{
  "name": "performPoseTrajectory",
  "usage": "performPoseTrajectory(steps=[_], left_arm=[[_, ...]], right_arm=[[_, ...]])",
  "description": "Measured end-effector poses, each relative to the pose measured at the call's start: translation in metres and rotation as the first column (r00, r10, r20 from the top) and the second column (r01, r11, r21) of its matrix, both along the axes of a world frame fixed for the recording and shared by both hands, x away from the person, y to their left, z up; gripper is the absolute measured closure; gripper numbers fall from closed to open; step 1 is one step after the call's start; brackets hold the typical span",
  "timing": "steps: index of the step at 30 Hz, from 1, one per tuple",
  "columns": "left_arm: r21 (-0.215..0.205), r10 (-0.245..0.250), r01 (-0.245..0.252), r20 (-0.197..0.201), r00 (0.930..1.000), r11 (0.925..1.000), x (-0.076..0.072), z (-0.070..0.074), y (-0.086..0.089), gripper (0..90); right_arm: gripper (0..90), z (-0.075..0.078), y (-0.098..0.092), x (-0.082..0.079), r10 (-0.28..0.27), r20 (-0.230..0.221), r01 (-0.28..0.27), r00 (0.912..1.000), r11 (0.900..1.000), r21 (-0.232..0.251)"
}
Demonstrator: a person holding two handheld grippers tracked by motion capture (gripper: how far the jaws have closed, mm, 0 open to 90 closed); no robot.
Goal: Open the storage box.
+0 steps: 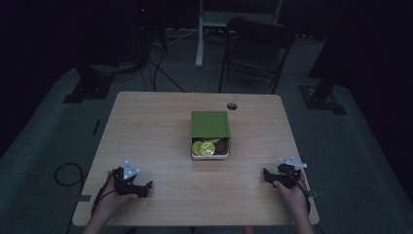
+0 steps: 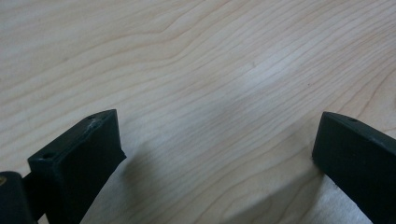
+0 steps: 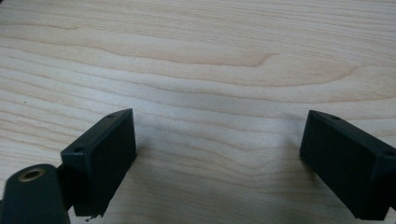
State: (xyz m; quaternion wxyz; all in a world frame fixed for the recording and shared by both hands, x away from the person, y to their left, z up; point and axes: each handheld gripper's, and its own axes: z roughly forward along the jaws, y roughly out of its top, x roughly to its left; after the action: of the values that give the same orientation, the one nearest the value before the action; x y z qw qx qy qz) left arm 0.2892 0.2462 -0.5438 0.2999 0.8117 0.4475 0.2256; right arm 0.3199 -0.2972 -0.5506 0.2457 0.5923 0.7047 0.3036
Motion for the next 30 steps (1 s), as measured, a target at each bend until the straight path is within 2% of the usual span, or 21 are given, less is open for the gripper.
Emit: performPoseTrajectory(steps=[10,13,23,30], left_arm=[[0.014,-0.043,0.043,0.018,0.9989,0.9990,0.003,0.004,-0.014,1.6],[0.034,-0.058,0.057,0.031,0.9978,0.9978,0.005,0.007,-0.022,1.6],[0.063,-0.111,0.108,0.048,0.9927,0.9922,0.009,0.008,-0.042,1.6],[0.058,-0.150,0.147,0.062,0.9867,0.9875,0.009,0.008,-0.056,1.6]], right_arm=[[10.2,0.000,0.000,0.000,0.000,0.000,0.000,1.0000,1.000,0.000],[10.2,0.000,0.000,0.000,0.000,0.000,0.000,1.0000,1.000,0.000],[10.2,0.000,0.000,0.000,0.000,0.000,0.000,1.0000,1.000,0.000],[10.2,0.000,0.000,0.000,0.000,0.000,0.000,1.0000,1.000,0.000]])
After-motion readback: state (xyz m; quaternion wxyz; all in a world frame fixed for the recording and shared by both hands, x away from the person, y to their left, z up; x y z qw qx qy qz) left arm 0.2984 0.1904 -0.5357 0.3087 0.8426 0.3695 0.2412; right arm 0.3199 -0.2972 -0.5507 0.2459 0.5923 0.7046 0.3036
